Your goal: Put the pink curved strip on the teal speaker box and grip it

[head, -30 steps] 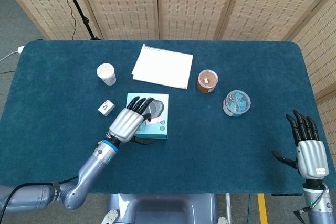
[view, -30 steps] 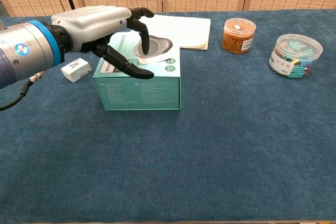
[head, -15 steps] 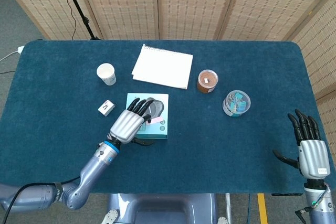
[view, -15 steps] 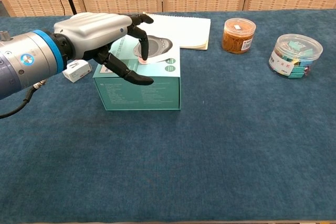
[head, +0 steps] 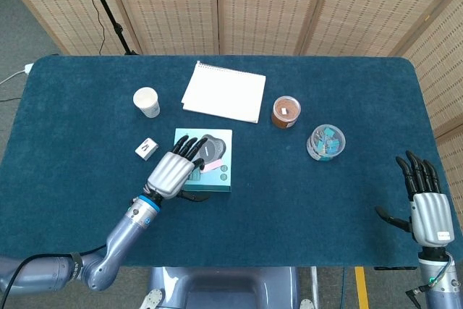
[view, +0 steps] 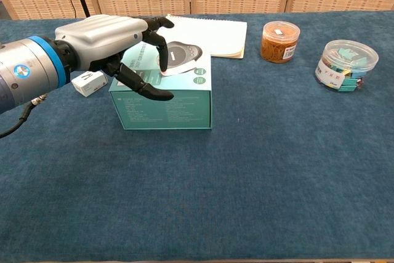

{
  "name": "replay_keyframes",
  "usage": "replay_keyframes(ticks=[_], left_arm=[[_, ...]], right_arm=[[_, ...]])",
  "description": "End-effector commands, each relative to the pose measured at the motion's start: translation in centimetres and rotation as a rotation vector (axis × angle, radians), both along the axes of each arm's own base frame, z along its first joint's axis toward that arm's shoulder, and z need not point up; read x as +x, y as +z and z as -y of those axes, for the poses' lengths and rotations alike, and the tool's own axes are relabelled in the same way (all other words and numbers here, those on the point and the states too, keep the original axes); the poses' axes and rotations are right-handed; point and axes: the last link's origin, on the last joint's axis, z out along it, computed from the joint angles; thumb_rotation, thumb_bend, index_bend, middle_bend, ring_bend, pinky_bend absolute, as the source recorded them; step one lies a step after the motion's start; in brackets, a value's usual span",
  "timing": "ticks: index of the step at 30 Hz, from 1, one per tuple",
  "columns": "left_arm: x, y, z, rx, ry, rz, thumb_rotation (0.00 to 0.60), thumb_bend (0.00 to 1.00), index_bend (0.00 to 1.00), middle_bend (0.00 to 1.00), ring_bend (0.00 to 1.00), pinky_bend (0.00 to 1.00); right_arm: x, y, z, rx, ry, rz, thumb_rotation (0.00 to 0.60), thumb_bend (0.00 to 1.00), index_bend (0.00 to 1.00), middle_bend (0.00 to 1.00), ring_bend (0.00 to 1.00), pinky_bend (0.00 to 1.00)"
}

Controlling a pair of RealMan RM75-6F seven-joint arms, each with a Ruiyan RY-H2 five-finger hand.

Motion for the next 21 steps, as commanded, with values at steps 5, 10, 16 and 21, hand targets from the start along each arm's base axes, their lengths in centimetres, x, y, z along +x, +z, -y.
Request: replay_keyframes(ticks=[5, 10, 16, 21], left_arm=[[-0.21, 0.23, 0.22, 0.011, 0.002, -0.025, 0.274, 0.00, 0.44, 0.00, 0.00, 0.00], [-0.36, 0.15, 0.27, 0.015, 0.012, -0.040, 0.273, 0.00, 0.44, 0.00, 0.00, 0.00], [-0.61, 0.06, 0.26, 0.017, 0.019, -0.049, 0.272, 0.00, 0.44, 0.00, 0.00, 0.00], [-0.75, 0.31, 0.40, 0.018, 0.018, -0.046, 0.271, 0.00, 0.44, 0.00, 0.00, 0.00]], right_arm=[[0.04, 0.02, 0.00, 0.002, 0.001, 0.005, 0.600, 0.00, 0.00, 0.00, 0.00, 0.00], [0.04, 0.07, -0.01, 0.001, 0.000, 0.008, 0.600, 0.00, 0.00, 0.00, 0.00, 0.00], [0.05, 0.06, 0.00, 0.002, -0.001, 0.009, 0.600, 0.00, 0.00, 0.00, 0.00, 0.00], [0.09, 0.10, -0.03, 0.002, 0.001, 0.013, 0.600, 0.00, 0.00, 0.00, 0.00, 0.00]])
